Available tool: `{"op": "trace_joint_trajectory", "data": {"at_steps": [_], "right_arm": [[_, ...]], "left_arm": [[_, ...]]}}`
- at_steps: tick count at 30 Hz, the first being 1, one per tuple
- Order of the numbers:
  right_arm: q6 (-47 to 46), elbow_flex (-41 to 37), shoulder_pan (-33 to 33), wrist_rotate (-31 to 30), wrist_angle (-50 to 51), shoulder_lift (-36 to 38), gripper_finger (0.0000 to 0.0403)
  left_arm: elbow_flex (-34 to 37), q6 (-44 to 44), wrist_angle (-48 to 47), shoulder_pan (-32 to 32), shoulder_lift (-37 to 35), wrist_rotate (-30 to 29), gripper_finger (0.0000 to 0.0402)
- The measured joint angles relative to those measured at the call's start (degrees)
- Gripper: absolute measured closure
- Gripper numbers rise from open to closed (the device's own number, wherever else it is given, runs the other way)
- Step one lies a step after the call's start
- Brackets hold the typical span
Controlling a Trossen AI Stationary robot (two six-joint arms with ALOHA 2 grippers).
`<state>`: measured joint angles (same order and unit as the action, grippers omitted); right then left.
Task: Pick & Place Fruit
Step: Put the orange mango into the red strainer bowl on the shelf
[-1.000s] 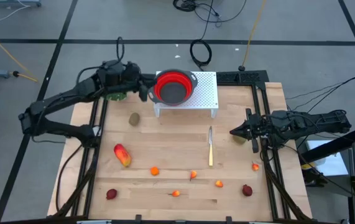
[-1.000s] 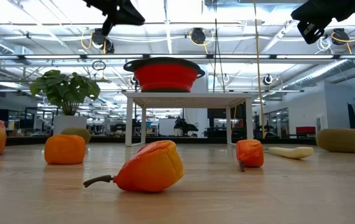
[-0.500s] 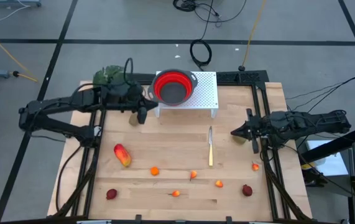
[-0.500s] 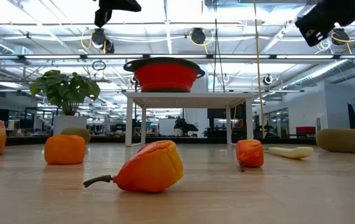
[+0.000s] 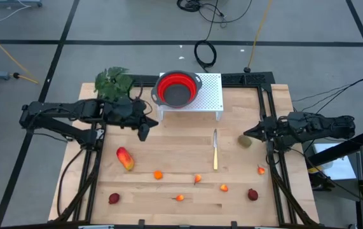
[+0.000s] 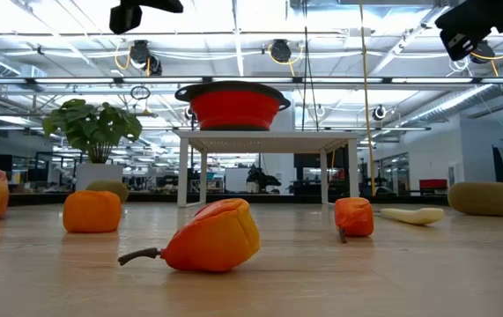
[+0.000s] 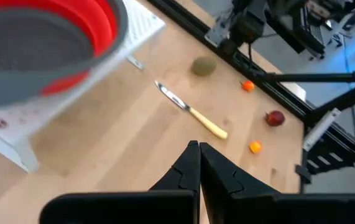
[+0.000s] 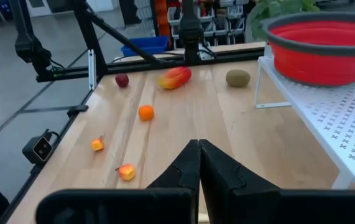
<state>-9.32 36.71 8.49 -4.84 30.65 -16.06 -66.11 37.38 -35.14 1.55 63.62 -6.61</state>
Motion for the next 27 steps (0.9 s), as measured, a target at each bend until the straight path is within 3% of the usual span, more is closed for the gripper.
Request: {"op": "trace_joint_trajectory", "data": {"at_steps": [8, 20, 27], "right_arm": [[-0.02, -2.15, 0.00, 0.04, -1.20, 2.71, 0.0403], [-0.06, -12.86, 0.00, 0.15, -12.14, 5.40, 0.0403], [-0.02, -13.14, 0.01, 0.15, -12.44, 5.62, 0.0403]], "left_arm": [[0.00, 9.30, -6.87, 6.29, 0.00, -0.99, 0.0398], [0.01, 40.30, -25.68, 13.84, 0.55, -1.01, 0.0395], [0.05, 50.75, -36.59, 16.81, 1.55, -1.04, 0.0394]]}}
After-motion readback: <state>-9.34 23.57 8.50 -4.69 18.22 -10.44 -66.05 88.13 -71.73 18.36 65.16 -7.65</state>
